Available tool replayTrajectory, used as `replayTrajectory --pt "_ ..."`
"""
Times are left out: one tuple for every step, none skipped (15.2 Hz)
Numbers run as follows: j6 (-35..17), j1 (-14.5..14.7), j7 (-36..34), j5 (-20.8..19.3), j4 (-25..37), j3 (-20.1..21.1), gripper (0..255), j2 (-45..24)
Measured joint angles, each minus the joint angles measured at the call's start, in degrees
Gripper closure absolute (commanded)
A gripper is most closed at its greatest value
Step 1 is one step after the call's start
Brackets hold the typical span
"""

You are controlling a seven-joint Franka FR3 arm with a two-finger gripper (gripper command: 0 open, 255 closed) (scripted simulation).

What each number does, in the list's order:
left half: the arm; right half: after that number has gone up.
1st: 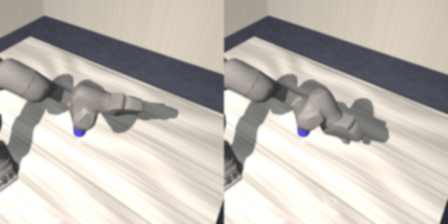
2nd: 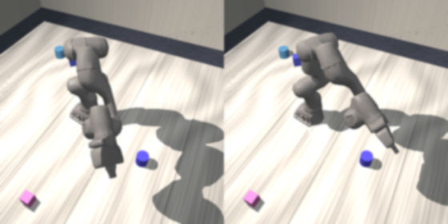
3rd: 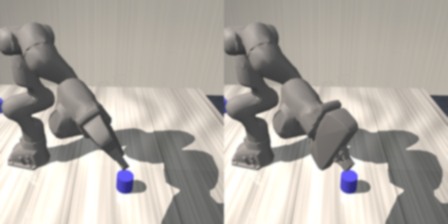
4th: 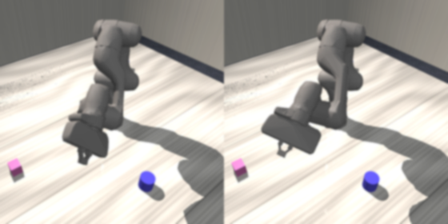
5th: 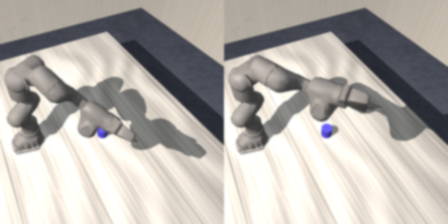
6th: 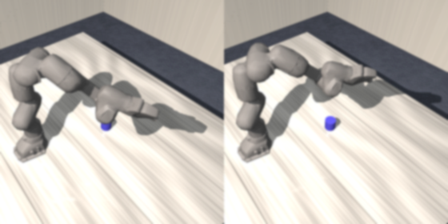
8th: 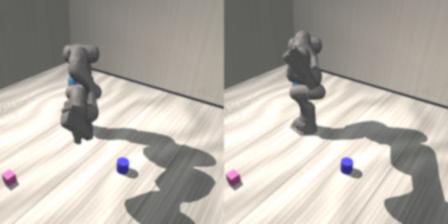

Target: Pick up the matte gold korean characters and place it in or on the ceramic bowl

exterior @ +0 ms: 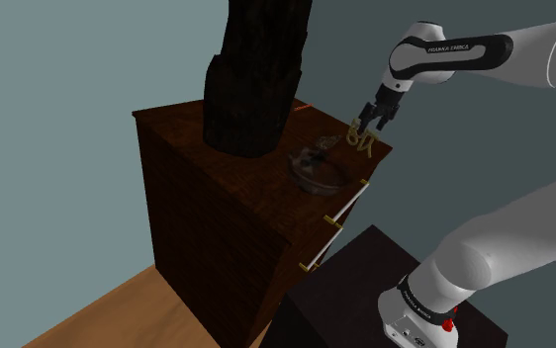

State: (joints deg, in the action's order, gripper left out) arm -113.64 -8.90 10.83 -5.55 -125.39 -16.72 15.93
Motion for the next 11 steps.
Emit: replayTrajectory --pt "-0.39 -0.13 0.47 0.03 0.40 -0.35 0 -0.69" --pt "-1.20 -0.17 0.59 0.05 0.04 -0.49 0 -1.10" --pt "-1.83 -0.21 0.73 0.08 -0.23 -0.62 0 -1.44" --pt "-2.55 -0.25 0.83 0.10 -0.66 -0.73 0 -1.71" --pt "-3.55 -0.25 0.74 0.07 -1.59 -0.74 0 -1.78" --pt "-4.22 -0.25 0.81 0.11 -1.96 -0.82 0 -2.08" --pt "-5.11 -0.26 0.91 0.19 -2.44 -0.93 0 -2.52" --pt "-5.63 -0.28 1.01 0.23 -2.74 -1.02 0 -2.74" --pt "-5.89 -0.28 1.03 0.26 -2.85 -1.04 0 -2.88" --pt "-6.03 -0.28 1.04 0.27 -2.92 -1.05 0 -2.94" --pt "-6.11 -0.27 1.04 0.28 -2.96 -1.06 0 -2.97"
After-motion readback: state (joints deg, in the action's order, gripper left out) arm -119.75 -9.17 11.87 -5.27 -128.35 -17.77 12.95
